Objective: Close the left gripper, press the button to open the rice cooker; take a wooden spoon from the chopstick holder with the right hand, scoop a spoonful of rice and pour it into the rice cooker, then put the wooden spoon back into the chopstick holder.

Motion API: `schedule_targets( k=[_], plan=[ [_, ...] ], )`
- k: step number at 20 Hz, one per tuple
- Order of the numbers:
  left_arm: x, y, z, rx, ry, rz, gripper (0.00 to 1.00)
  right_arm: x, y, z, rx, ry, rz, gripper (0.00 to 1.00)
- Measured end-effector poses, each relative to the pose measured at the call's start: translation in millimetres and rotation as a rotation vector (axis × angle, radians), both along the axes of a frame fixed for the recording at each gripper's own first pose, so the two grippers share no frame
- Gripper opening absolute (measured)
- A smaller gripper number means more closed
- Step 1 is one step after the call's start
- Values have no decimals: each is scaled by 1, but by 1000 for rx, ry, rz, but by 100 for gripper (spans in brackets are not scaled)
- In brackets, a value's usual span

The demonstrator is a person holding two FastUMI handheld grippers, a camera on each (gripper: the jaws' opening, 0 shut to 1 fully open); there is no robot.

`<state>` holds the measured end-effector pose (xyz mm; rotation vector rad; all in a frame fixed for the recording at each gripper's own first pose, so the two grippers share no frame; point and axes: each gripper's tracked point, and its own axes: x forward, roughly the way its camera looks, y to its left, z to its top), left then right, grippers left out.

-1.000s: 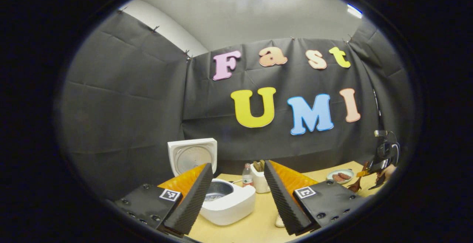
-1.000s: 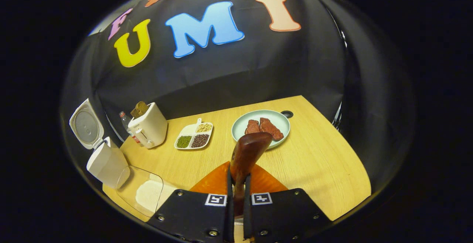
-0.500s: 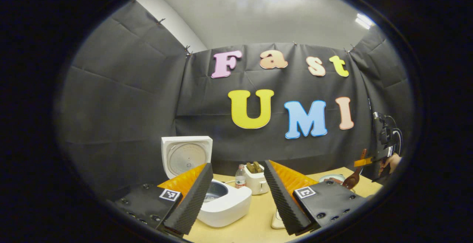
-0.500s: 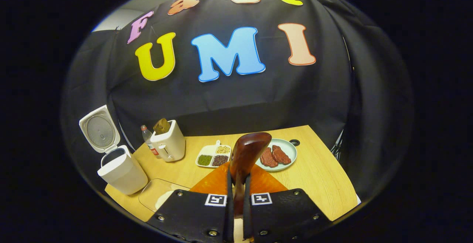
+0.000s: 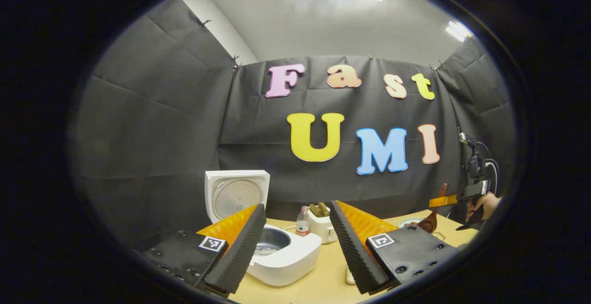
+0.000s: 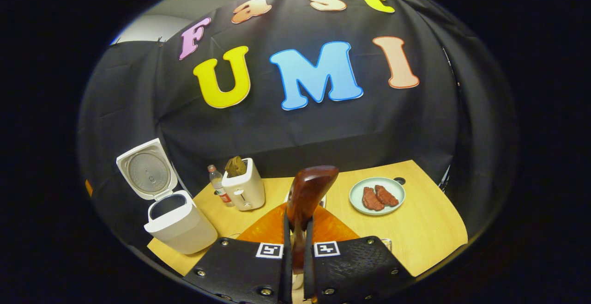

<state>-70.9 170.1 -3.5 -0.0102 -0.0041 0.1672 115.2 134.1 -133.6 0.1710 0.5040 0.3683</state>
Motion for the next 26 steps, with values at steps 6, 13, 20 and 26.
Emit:
schedule_targets(
  k=[6,13,20,26],
  plan=[
    [-14,33,-10,-1,24,20,96,-10,40,-36,-73,-7,33,10],
    [-27,62,-10,26,31,60,96,-20,48,-94,-194,-11,-18,10],
    [-31,68,-17,24,41,59,96,-40,72,-125,-221,31,-37,10],
    [-34,72,-22,8,45,61,96,-62,108,-130,-121,107,-22,10]
  ],
)
